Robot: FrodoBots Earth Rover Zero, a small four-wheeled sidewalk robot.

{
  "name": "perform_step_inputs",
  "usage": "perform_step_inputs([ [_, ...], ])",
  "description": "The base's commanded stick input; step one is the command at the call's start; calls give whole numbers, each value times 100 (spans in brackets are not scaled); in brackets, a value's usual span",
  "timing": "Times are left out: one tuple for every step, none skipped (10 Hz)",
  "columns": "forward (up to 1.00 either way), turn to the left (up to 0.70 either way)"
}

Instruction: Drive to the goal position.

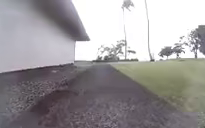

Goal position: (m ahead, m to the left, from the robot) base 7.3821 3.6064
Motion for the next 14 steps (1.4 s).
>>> perform_step_inputs([
  [70, 0],
  [70, 0],
  [70, 0],
  [70, 0],
  [70, 0],
  [70, 0],
  [70, 0],
  [70, 0],
  [70, 0],
  [70, 0],
  [70, 0],
  [70, 0],
  [70, 0],
  [70, 0],
])
